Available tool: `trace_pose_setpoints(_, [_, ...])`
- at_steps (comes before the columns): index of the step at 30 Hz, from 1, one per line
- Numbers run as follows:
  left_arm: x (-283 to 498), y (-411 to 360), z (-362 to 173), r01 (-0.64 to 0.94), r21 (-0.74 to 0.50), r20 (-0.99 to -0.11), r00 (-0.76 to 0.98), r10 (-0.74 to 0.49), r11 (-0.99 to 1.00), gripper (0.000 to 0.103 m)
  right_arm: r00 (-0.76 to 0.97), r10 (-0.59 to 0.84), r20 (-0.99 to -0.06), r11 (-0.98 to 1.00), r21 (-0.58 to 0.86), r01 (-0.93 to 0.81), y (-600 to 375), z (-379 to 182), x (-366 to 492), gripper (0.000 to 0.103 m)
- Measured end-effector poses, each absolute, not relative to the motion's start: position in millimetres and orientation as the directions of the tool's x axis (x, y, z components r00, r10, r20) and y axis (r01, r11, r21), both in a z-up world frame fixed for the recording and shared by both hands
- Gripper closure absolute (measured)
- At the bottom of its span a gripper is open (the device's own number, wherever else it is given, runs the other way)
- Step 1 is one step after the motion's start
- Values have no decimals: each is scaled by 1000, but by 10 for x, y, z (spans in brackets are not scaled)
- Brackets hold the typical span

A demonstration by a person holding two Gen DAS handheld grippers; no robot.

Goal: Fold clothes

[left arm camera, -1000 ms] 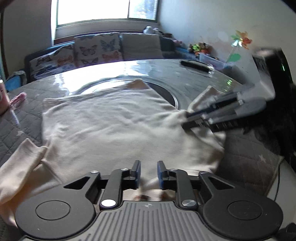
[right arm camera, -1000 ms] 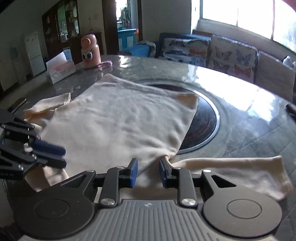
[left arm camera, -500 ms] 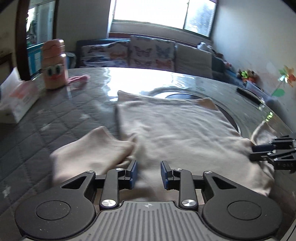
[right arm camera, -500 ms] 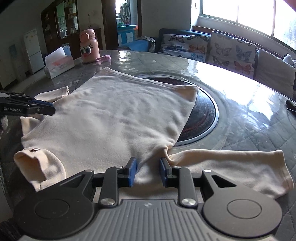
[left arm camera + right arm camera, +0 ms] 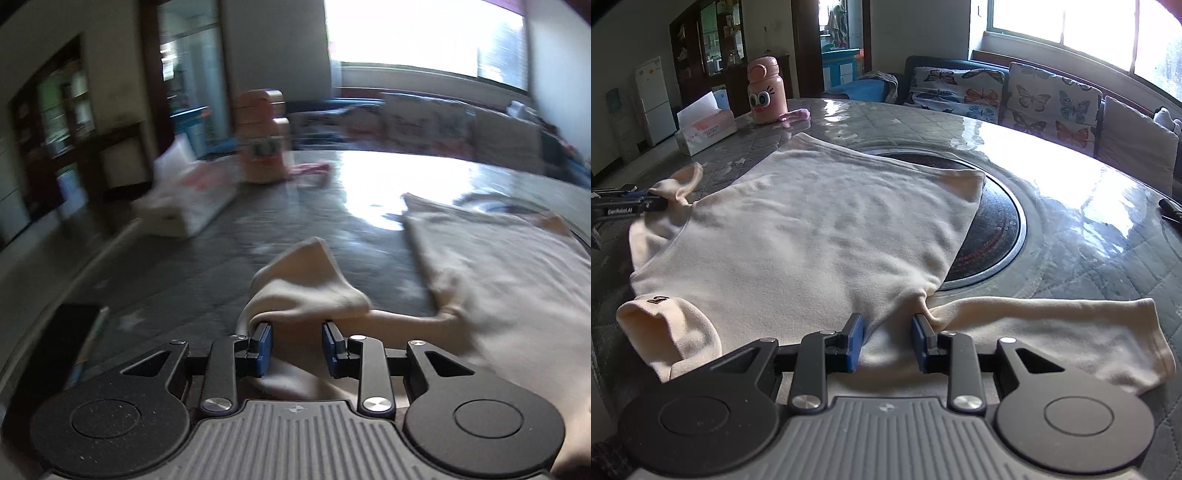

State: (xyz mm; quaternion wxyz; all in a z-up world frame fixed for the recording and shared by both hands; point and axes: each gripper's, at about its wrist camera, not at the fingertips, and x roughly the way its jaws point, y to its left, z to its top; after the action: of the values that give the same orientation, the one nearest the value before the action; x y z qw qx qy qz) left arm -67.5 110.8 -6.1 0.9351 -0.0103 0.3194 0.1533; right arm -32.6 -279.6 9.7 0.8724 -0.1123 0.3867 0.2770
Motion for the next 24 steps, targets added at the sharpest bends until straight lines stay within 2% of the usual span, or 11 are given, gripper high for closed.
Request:
trace_pose_setpoints(5, [-717,1398,-57,-405,73,-596,715,365,912,69,548,395,-737,822,16,-570,-2799,94,-327,75])
trace_pose_setpoints(7, [-740,1493,-63,-443,83,-592,698,402,893,65,548,395,-737,822,17,-570,-2799,93,-327,74])
trace_pose_setpoints(13, [-794,1678,-81,-507,89,-607,655,450,857,64,550,393,-737,822,14,-569,-2794,97,-328,74])
trace_pose_setpoints(16, [-831,1547,-8,-466,68,-594,691,411,882,64,552,391,-736,823,12,-567,-2791,94,-327,72])
trace_pose_setpoints(24, [-707,900,81,-206,-6,-595,787,162,979,64,558,387,-734,828,10,-560,-2789,90,-322,69])
